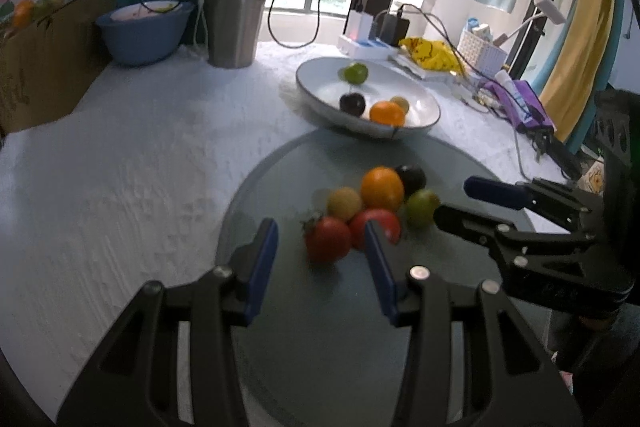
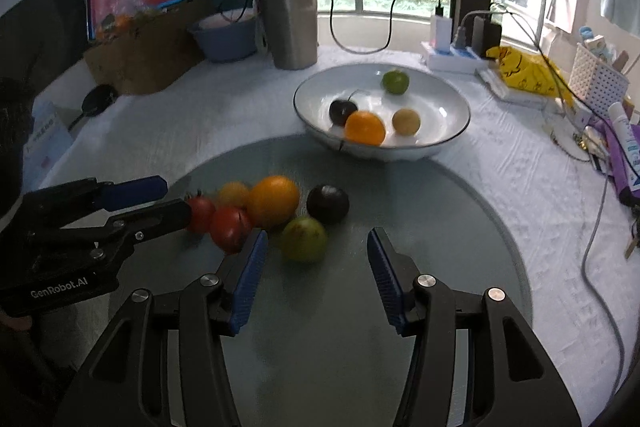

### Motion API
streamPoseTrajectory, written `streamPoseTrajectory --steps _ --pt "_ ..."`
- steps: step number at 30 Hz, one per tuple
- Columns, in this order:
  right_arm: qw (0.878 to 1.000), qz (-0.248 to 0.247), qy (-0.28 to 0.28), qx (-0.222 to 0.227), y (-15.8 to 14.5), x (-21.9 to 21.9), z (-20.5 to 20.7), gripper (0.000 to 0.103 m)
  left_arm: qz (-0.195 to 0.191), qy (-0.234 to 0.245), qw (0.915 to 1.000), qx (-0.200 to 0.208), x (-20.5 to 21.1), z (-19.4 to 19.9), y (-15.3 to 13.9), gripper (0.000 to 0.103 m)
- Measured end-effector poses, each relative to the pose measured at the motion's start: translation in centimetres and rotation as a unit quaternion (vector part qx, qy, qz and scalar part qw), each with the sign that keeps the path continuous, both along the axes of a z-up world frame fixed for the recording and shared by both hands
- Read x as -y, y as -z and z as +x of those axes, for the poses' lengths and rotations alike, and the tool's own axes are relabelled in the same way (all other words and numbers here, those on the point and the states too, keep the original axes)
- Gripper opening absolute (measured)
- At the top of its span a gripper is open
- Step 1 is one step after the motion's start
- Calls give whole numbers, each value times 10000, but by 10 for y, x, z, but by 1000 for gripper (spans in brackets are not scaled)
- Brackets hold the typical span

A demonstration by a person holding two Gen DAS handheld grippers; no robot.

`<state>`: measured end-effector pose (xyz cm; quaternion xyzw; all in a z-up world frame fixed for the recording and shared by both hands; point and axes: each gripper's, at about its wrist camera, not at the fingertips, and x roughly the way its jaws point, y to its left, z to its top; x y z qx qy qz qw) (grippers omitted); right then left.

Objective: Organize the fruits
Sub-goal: 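Grasp a red tomato with the left tool while the right tool grasps a green pear, then carry the tomato and green pear into the white bowl and release both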

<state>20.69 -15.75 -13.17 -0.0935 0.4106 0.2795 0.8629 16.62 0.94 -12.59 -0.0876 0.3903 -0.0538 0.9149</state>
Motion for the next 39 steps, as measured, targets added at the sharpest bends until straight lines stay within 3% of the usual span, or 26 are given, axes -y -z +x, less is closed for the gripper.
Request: streamPoseTrajectory --steps 14,18,20,23,39 --pt "9995 25 -151 -292 16 -9 10 31 191 164 9994 -230 4 13 14 46" --pt "9995 16 -171 -281 16 -9 12 29 181 225 9993 -224 6 14 15 44" --pt "9995 29 -179 -251 15 -9 11 29 176 294 9991 -234 7 15 15 33" --pt "9996 70 -171 -192 12 -6 10 29 224 355 9989 -228 11 14 14 29" --pt "9993 312 -56 210 -20 18 18 29 301 284 9990 137 17 19 -21 29"
